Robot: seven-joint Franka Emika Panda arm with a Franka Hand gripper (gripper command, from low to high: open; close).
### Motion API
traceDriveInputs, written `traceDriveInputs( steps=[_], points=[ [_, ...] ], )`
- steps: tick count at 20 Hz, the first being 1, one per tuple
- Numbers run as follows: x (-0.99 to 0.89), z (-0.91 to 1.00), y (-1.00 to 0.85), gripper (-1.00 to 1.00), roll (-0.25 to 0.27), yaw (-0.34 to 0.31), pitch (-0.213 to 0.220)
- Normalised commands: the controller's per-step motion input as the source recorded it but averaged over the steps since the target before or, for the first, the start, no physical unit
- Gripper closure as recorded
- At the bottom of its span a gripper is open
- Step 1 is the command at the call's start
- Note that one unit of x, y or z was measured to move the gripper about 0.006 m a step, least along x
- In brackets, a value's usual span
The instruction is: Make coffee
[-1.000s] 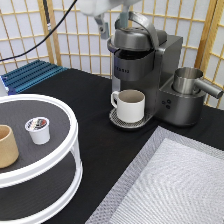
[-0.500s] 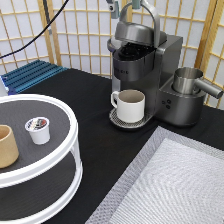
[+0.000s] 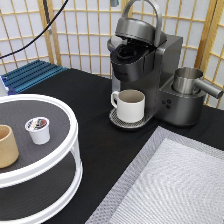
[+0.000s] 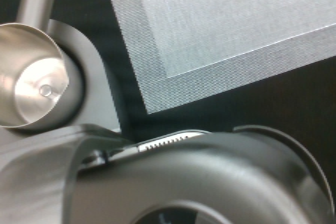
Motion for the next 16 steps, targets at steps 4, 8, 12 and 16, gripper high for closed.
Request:
traceDriveInputs(
  steps=[4,8,12,16],
  points=[
    [0.40,0.35,0.60,-1.00,-0.175,-0.004,0.235],
    [0.52,0.40,0.51,-1.00,-0.161,-0.003,0.267],
    [0.24,0.66,-0.30,-1.00,-0.013,-0.012,0.180],
    [0.21,0.52,-0.85,-1.00,0.129,0.047,0.088]
  ],
)
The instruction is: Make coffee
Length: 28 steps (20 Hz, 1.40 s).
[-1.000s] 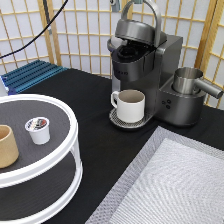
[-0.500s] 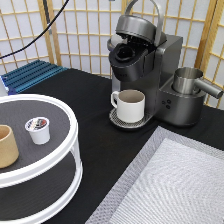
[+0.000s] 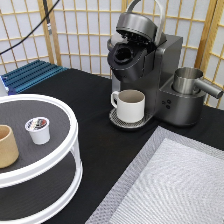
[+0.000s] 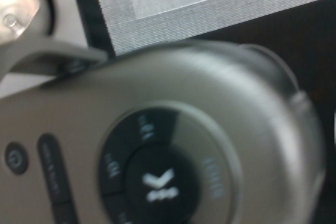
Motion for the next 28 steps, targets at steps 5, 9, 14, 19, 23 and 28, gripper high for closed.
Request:
traceDriveInputs(
  steps=[5,9,14,19,23,28],
  points=[
    [0.22,0.23,-0.89,-1.00,0.054,0.095,0.063],
    [0.32,-0.04,-0.93,-1.00,0.017,0.081,0.082],
    [0.36,-0.22,-0.97,-1.00,0.000,0.045,0.115],
    [0.31,-0.35,-0.98,-1.00,0.024,0.047,0.090],
    [0.22,-0.43,-0.95,-1.00,0.079,0.053,0.097],
    [0.03,-0.18,-0.98,-1.00,0.098,0.031,-0.001]
  ],
)
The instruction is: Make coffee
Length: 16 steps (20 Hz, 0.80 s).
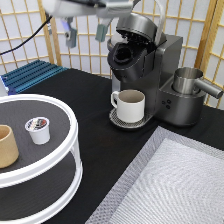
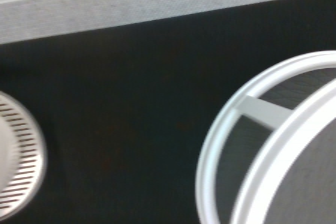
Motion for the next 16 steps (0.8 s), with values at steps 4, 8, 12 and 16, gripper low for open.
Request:
traceDriveInputs(
  steps=[4,8,12,16],
  points=[
    [-0.17,-0.16,-0.92,-1.00,0.094,0.000,-0.121],
    [-0.39,-0.34,-0.67,-1.00,0.066,-0.017,-0.230],
    [-0.49,-0.55,-0.45,-1.00,0.076,-0.084,-0.235],
    [-0.51,-0.64,-0.30,-1.00,0.009,-0.189,-0.120]
  ],
)
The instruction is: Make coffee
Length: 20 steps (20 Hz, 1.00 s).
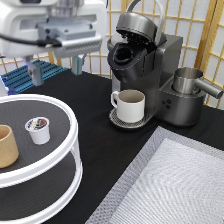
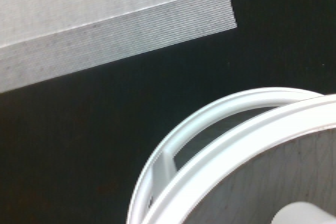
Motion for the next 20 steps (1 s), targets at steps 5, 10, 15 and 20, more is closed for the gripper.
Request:
traceDriveInputs(
  steps=[5,10,15,20],
  points=[
    [-0.33,-0.39,-0.07,-1.00,-0.016,-0.273,-0.014],
    [-0.08,0.10,0.19,-1.00,-0.086,-0.311,-0.015],
    [0.00,0.12,0.14,-1.00,-0.124,-0.321,-0.081],
    [-0.13,-0.17,0.00,-1.00,-0.167,-0.280,-0.044]
  ],
)
